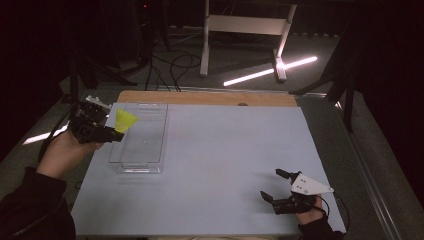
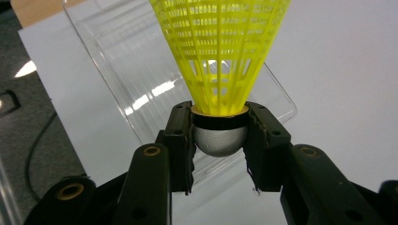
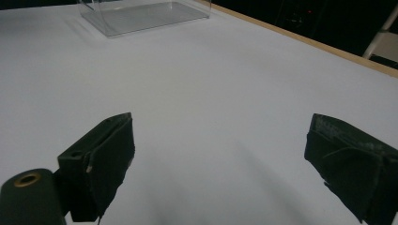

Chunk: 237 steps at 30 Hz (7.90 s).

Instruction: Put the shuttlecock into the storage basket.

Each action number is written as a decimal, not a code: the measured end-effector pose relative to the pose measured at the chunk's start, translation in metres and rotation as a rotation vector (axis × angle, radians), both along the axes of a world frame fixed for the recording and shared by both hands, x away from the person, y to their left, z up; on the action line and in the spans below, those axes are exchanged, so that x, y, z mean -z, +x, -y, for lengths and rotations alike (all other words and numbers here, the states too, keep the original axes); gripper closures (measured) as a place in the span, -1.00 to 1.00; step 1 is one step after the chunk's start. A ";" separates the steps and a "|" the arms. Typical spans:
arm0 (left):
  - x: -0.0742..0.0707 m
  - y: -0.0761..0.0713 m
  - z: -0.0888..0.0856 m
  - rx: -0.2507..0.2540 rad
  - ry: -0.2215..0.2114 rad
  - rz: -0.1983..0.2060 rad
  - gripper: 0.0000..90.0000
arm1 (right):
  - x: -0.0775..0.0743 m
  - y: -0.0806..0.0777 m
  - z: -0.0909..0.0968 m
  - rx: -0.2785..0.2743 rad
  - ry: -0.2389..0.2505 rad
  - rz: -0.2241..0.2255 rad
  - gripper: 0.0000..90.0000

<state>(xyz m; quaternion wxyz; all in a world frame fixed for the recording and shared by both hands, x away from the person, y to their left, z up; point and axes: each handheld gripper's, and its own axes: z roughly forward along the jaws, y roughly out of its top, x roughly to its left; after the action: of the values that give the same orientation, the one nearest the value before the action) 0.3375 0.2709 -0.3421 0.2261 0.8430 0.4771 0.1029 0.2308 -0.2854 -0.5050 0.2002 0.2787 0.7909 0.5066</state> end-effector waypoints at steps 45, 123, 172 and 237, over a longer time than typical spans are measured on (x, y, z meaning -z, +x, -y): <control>0.092 0.013 -0.017 0.022 0.073 -0.118 0.45 | 0.001 0.001 0.000 -0.012 -0.006 -0.005 -0.80; 0.048 0.017 0.070 0.216 -0.036 0.012 -1.00 | 0.000 0.000 0.001 -0.008 -0.002 -0.008 -0.80; 0.087 -0.022 0.186 0.659 -0.296 0.107 -1.00 | 0.001 0.000 0.002 -0.015 0.000 -0.007 -0.80; 0.176 -0.101 0.065 0.369 -0.419 0.201 -1.00 | 0.001 0.000 0.001 -0.017 -0.011 -0.004 -0.80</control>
<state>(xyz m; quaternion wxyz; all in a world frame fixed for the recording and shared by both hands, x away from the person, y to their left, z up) 0.2361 0.2054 -0.5182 0.4560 0.8362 0.3017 0.0422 0.2307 -0.2864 -0.5056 0.1958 0.2718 0.7964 0.5034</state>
